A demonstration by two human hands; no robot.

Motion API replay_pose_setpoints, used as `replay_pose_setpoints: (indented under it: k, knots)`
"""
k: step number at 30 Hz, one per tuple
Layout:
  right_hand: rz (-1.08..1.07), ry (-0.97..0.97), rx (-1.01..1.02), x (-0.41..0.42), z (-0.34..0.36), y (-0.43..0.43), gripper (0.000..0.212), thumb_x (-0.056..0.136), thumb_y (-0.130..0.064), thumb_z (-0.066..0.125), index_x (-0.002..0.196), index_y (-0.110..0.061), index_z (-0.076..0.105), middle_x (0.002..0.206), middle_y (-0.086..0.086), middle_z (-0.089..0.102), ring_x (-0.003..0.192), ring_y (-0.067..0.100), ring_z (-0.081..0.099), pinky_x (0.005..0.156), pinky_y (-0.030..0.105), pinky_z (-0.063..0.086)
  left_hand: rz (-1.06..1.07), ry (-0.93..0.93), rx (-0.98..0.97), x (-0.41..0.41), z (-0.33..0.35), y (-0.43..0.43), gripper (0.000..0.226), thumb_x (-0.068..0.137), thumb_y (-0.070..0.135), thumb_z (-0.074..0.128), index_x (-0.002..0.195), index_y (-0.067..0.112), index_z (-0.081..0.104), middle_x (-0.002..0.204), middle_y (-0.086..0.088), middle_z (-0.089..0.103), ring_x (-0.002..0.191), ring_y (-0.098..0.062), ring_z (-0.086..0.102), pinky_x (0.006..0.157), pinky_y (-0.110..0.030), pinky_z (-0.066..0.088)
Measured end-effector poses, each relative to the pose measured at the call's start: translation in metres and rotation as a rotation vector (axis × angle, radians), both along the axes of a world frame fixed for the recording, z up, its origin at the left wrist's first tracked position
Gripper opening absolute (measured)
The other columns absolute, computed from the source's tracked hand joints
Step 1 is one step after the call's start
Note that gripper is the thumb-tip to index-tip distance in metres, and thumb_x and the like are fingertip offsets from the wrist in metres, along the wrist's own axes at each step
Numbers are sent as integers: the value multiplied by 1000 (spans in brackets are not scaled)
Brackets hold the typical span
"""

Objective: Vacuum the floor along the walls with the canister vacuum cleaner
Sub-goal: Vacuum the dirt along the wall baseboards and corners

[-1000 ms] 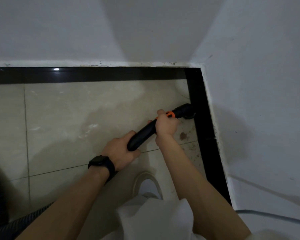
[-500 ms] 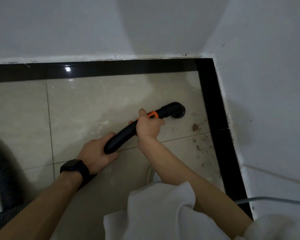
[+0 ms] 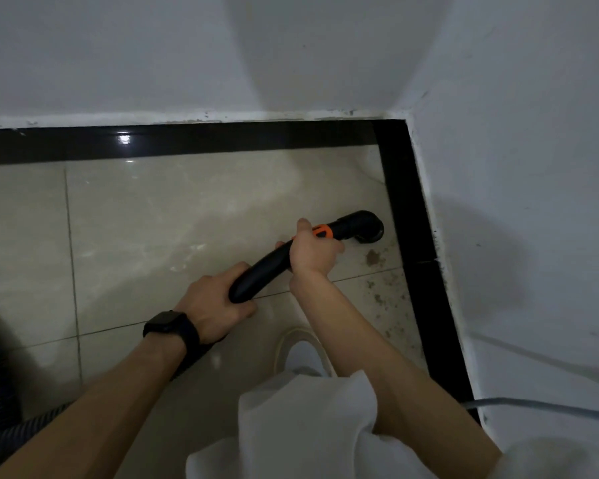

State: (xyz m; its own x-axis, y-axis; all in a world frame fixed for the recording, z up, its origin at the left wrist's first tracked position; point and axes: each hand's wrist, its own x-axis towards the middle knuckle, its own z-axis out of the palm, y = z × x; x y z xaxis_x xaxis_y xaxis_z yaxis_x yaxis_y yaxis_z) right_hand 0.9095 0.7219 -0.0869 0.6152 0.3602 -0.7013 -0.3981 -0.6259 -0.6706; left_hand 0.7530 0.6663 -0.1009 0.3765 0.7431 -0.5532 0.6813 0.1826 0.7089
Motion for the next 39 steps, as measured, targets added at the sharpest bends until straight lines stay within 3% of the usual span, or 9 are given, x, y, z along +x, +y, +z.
replay_pose_setpoints:
  k: [4, 7, 10, 14, 17, 22, 29, 39]
  knots:
    - [-17, -33, -8, 17, -1, 1, 52, 97, -22, 66, 136, -6, 34, 96, 5, 54, 65, 20, 65, 46, 26, 55, -23, -13, -8, 14, -2, 5, 32, 66, 46, 55, 97, 39, 47, 74, 6, 61, 66, -12, 58, 56, -27, 41]
    - [-33, -51, -9, 29, -2, 3, 53, 95, -20, 68, 136, -3, 39, 99, 7, 57, 70, 21, 66, 48, 28, 57, -35, -10, -7, 28, -1, 8, 35, 66, 48, 54, 99, 37, 48, 74, 4, 61, 66, -15, 58, 61, -30, 48]
    - [-66, -39, 24, 41, -4, 4, 49, 93, -14, 69, 134, 2, 47, 103, 16, 59, 55, 15, 64, 48, 28, 56, -40, -12, 2, 40, -2, 9, 35, 67, 48, 54, 100, 38, 46, 71, 4, 59, 64, -18, 58, 60, -32, 50]
    - [-67, -66, 24, 42, -4, 5, 48, 93, -13, 69, 134, 2, 48, 108, 18, 61, 58, 16, 62, 46, 25, 54, -42, -22, -10, 41, 0, 10, 36, 67, 49, 53, 100, 37, 45, 74, 2, 60, 66, -20, 59, 64, -35, 53]
    - [-34, -100, 7, 30, -1, 13, 49, 94, -15, 68, 135, 4, 49, 112, 22, 65, 48, 12, 59, 39, 18, 46, -19, -33, -17, 31, 3, 18, 36, 66, 47, 54, 100, 35, 48, 75, 4, 61, 68, -19, 60, 65, -33, 52]
    - [24, 14, 42, -11, 5, 26, 51, 97, -16, 66, 136, -5, 34, 91, 5, 53, 51, 15, 62, 54, 34, 60, 41, 1, 1, -10, 6, 25, 27, 72, 42, 60, 96, 37, 49, 74, 7, 61, 66, -9, 57, 56, -26, 40]
    - [53, 111, 73, -44, 5, 23, 57, 99, -18, 64, 143, -10, 27, 96, 6, 56, 59, 19, 66, 50, 28, 59, 55, 57, 39, -44, 8, 22, 28, 81, 29, 70, 102, 37, 53, 75, 2, 64, 67, -13, 59, 59, -27, 44]
    - [45, 87, 97, 2, 0, 19, 46, 96, -12, 66, 131, -9, 35, 101, 10, 58, 47, 16, 66, 52, 31, 58, -8, 76, 90, -1, 1, 18, 42, 69, 50, 49, 110, 40, 43, 78, 3, 63, 67, -20, 61, 66, -37, 54]
